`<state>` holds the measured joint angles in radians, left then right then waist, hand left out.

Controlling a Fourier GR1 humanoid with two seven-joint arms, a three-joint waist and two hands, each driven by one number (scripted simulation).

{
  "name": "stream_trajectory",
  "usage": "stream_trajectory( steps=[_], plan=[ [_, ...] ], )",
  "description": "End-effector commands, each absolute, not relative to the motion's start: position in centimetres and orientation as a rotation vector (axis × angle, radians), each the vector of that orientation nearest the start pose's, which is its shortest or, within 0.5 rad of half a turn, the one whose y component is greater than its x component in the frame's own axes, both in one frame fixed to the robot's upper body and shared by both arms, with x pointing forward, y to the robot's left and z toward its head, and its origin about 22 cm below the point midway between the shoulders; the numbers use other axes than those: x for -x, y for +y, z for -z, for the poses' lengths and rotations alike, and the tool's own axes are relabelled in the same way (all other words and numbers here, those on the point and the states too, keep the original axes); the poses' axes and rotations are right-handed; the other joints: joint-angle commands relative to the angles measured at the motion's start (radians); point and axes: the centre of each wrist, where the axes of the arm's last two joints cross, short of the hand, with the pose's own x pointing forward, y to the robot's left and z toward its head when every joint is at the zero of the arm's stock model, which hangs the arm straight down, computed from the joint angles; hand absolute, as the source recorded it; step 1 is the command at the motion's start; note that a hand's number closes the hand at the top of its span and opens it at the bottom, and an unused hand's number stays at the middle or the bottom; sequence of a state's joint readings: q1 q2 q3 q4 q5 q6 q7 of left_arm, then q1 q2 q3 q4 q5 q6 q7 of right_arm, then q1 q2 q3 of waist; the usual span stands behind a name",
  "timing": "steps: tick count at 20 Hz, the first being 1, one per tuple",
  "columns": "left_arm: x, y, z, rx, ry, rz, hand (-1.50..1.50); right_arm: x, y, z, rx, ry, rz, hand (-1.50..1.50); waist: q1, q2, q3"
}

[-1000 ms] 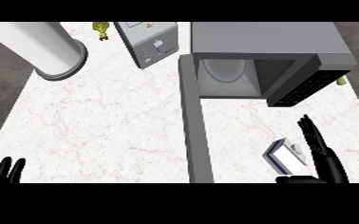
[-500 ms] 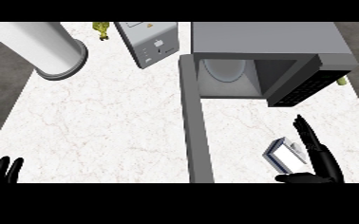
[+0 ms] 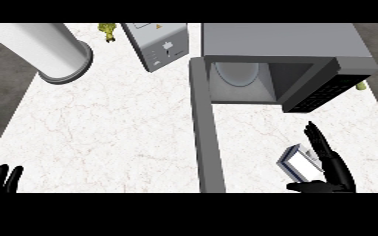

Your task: Pick up the milk, place it into the microwave and close the microwave

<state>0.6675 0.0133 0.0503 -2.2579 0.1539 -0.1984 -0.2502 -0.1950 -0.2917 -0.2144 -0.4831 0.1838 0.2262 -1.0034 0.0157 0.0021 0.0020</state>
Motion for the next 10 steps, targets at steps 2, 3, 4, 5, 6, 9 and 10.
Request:
stream_trajectory(
  steps=[2, 3, 4, 5, 6, 9, 10],
  plan=[
    [-8.9, 27.1, -8.3, -0.077, -1.94, -0.079, -1.5, -19.8, -35.0, 16.2, -0.055, -1.79, -0.161, -1.5, 0.001, 0.004, 0.002],
    [-9.1, 27.5, -6.9, -0.077, -1.928, -0.083, -1.5, -20.4, -37.5, 14.7, -0.098, -1.799, -0.154, -1.5, -0.004, 0.001, 0.001],
    [-8.7, 26.8, -6.8, -0.077, -1.921, -0.065, -1.5, -21.1, -34.4, 15.5, -0.128, -1.791, -0.131, -1.5, -0.004, -0.001, 0.0],
    [-9.4, 27.6, -6.5, -0.075, -1.933, -0.081, -1.5, -20.5, -34.5, 15.9, -0.134, -1.797, -0.095, -1.5, -0.003, 0.002, 0.001],
    [-8.0, 27.7, -6.0, -0.086, -1.91, -0.058, -1.5, -20.0, -35.9, 15.5, -0.163, -1.802, -0.067, 1.5, 0.001, -0.002, 0.0],
    [-8.5, 28.9, -7.0, -0.096, -1.927, -0.062, -1.5, -20.4, -35.0, 15.6, -0.24, -1.806, -0.046, 1.5, -0.006, -0.001, 0.0],
    [-7.9, 27.5, -7.0, -0.061, -1.917, -0.071, -1.5, -20.3, -34.3, 15.9, -0.271, -1.795, -0.026, 1.5, -0.001, -0.002, 0.001]
  ],
)
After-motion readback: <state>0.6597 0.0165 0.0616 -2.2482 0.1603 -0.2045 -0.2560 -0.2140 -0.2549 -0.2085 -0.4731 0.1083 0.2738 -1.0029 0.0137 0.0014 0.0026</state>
